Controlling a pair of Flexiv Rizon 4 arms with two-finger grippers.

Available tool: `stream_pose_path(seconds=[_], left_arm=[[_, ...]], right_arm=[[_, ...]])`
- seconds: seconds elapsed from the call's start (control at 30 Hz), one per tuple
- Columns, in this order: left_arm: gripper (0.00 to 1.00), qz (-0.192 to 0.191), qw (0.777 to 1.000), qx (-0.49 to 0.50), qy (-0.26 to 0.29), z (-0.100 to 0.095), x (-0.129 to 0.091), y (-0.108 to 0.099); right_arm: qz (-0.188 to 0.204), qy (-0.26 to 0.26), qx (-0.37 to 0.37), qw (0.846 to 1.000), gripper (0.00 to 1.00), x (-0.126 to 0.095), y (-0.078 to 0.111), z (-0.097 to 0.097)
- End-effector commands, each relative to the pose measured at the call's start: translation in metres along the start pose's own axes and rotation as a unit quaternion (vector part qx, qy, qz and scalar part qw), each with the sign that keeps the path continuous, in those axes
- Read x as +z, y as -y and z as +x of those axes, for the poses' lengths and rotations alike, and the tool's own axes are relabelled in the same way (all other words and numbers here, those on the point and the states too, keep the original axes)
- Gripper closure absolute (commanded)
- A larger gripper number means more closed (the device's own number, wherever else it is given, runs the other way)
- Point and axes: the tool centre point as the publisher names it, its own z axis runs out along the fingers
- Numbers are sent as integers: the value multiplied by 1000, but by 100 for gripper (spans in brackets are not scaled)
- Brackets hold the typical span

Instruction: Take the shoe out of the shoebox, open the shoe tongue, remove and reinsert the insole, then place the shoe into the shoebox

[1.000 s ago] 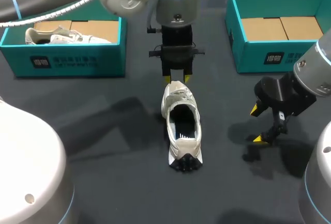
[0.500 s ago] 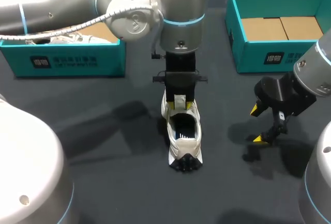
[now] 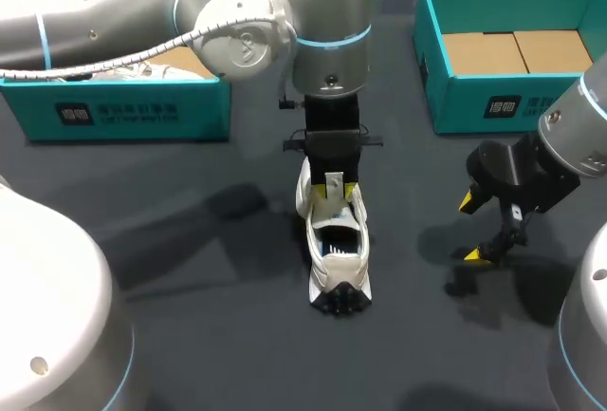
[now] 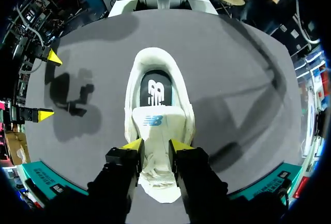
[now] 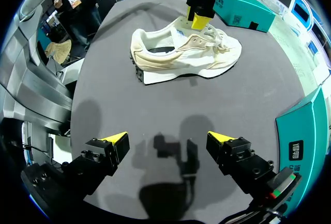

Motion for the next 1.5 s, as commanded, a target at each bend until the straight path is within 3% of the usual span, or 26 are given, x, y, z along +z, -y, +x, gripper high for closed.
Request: stream_pose_path(seconds=[0.03,0.23,0.4,0.87,1.07,1.1,1.2,1.27,1.3,1.5], left_arm=[[70,-5,1000,1,5,2,14,8],[69,6,1000,-6,-5,-6,47,10],[71,7,1000,-14,4,-3,51,13],[64,-43,998,-38,25,13,-27,35],[62,-33,994,-100,2,23,-55,53],[57,-31,993,-110,5,24,-58,57],[0,-27,990,-140,15,28,-63,68],[0,-31,986,-164,22,30,-65,75],[0,-54,982,-183,7,31,-67,78],[0,-54,982,-183,7,31,-67,78]], right_arm=[[1,1,0,1000,0,-1,0,2],[1,1,0,1000,0,-1,0,2],[1,1,0,1000,0,-1,0,2],[1,1,0,1000,0,-1,0,2],[1,1,0,1000,0,-1,0,2],[1,1,0,1000,0,-1,0,2],[1,1,0,1000,0,-1,0,2],[1,1,0,1000,0,-1,0,2],[1,1,0,1000,0,-1,0,2],[1,1,0,1000,0,-1,0,2]])
